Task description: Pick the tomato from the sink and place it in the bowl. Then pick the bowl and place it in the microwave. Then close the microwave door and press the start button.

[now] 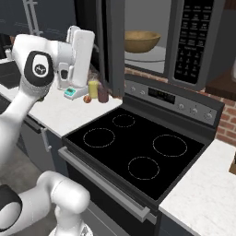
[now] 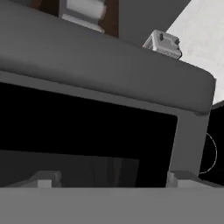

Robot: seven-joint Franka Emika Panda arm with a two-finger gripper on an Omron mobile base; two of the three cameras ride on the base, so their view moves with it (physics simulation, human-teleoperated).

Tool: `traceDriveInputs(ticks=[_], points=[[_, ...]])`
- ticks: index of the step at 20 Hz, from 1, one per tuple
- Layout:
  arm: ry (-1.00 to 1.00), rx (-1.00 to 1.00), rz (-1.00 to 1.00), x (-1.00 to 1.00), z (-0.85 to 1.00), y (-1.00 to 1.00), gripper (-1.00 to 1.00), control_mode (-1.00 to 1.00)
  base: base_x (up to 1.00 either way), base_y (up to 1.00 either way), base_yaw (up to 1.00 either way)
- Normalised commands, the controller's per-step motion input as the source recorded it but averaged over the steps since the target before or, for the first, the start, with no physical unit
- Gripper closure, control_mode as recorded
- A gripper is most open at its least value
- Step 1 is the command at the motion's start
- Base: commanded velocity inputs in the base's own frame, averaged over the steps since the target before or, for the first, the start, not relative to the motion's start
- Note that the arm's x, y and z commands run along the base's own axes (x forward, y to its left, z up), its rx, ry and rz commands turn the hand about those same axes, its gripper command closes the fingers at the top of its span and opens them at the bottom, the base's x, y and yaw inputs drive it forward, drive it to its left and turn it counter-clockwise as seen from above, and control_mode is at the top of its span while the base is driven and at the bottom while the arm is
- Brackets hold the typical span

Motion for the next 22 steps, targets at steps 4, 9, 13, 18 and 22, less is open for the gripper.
traceDriveInputs(ticks=[4,9,13,18,22], points=[[0.0,0.0,-0.19,0.69,0.0,-0.52,-1.0,-1.0,0.0,0.0,0.0],[-0.03,0.0,-0.07,0.71,0.0,-0.38,-1.0,-1.0,0.0,0.0,0.0],[-0.02,0.0,0.0,0.64,-0.01,-0.27,-1.0,-1.0,0.0,0.0,0.0],[-0.03,0.0,0.0,0.62,-0.13,-0.21,-1.0,-1.0,0.0,0.0,0.0],[-0.03,0.0,0.0,0.52,-0.27,-0.33,-1.0,-1.0,0.0,0.0,0.0]])
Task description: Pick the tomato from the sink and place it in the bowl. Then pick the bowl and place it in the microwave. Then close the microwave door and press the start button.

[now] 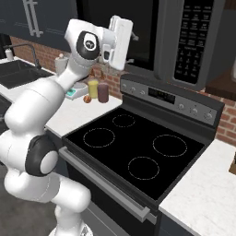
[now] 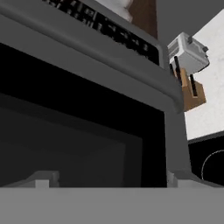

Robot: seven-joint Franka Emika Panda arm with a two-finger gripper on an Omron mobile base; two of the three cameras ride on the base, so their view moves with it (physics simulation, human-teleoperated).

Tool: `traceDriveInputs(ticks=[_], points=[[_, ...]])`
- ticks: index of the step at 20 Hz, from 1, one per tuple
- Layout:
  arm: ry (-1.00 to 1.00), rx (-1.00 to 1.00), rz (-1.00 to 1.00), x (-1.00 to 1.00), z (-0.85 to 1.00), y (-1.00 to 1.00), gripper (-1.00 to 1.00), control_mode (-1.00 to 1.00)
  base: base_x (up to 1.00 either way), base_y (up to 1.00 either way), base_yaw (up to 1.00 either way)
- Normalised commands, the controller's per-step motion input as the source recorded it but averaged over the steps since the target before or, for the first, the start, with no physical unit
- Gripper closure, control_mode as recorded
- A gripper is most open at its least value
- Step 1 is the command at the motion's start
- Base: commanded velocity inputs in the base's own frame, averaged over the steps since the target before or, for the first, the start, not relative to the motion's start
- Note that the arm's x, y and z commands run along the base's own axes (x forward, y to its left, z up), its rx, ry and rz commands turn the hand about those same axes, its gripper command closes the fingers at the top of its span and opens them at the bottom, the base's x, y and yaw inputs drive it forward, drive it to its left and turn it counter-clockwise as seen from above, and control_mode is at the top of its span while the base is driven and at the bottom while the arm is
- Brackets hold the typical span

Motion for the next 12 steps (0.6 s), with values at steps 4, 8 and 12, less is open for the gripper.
traceDriveInputs(ticks=[4,8,12], points=[[-0.01,0.0,0.0,0.47,-0.28,-0.4,-1.0,-1.0,0.0,0.0,0.0],[0.0,0.0,0.0,0.59,-0.25,-0.42,-1.0,-1.0,0.0,0.0,0.0],[0.0,0.0,0.01,0.51,-0.27,-0.32,-1.0,-1.0,0.0,0.0,0.0]])
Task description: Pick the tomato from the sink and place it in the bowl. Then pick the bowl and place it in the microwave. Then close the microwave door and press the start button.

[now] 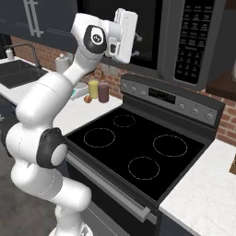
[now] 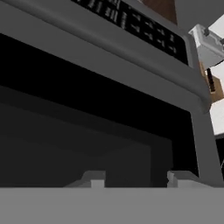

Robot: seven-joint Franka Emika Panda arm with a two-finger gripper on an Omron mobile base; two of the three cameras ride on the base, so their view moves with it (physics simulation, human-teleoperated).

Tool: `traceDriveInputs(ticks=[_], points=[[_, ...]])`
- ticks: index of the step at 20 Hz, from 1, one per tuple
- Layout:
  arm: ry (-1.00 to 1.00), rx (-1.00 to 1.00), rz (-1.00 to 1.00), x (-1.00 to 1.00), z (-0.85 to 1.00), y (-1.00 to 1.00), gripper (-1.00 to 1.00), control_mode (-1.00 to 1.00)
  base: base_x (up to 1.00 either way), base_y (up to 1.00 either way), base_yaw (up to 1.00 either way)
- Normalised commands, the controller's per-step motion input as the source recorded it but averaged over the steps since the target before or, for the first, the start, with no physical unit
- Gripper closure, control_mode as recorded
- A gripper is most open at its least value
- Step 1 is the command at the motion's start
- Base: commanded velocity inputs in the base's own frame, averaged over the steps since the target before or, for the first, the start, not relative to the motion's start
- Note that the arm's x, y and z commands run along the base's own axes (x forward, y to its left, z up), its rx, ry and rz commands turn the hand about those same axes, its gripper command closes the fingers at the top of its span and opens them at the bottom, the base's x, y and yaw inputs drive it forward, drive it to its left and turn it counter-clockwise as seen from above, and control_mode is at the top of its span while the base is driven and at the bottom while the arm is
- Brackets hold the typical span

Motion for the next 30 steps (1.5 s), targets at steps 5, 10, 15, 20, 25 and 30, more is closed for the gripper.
traceDriveInputs(ticks=[5,10,15,20,25,30], points=[[-0.06,0.0,0.0,-0.77,0.0,-0.04,-1.0,-1.0,0.0,0.0,0.0],[0.0,0.0,0.05,-1.0,0.04,-0.02,-1.0,-1.0,0.0,0.0,0.0],[0.07,-0.05,0.15,-1.0,0.03,-0.01,-1.0,-1.0,0.0,0.0,0.0],[0.12,-0.12,0.23,-1.0,0.0,0.0,-1.0,-1.0,0.0,0.0,0.0],[0.27,-0.21,0.27,-0.96,0.0,0.0,-1.0,-1.0,0.0,0.0,0.0],[0.31,-0.26,0.29,-0.85,0.0,0.0,-1.0,-1.0,0.0,0.0,0.0]])
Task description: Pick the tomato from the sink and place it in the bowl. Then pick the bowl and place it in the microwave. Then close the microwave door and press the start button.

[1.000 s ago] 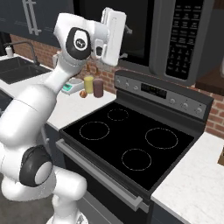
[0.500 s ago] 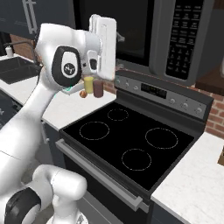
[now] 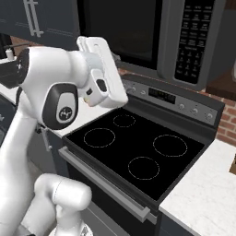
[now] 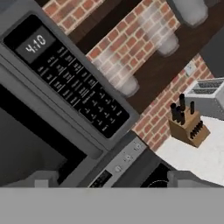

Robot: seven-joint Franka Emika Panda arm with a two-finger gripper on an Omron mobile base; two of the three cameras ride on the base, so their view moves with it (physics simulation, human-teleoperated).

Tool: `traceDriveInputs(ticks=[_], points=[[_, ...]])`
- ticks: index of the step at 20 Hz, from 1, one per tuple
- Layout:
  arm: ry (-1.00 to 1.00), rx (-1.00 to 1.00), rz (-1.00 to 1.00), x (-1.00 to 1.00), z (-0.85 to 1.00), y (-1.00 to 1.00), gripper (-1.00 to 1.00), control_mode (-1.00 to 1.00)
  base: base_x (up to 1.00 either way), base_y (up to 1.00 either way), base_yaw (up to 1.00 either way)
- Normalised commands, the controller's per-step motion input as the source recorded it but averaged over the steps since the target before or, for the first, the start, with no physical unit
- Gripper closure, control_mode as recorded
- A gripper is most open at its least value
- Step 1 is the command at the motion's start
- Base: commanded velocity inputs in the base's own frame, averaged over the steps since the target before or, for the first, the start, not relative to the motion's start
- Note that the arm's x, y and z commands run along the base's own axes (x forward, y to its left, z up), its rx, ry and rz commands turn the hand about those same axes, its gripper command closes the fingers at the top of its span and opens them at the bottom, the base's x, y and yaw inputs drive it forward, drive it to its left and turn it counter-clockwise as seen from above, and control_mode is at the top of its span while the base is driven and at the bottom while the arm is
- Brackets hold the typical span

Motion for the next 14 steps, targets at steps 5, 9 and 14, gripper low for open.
traceDriveInputs(ticks=[5,9,14], points=[[0.26,-0.31,0.3,-0.8,0.0,0.0,-1.0,-1.0,0.0,0.0,0.0],[0.09,-0.28,0.27,-0.65,0.0,0.0,-1.0,-1.0,0.0,0.0,0.0],[-0.08,-0.21,0.17,-0.4,0.01,0.09,-1.0,-1.0,0.0,0.0,0.0]])
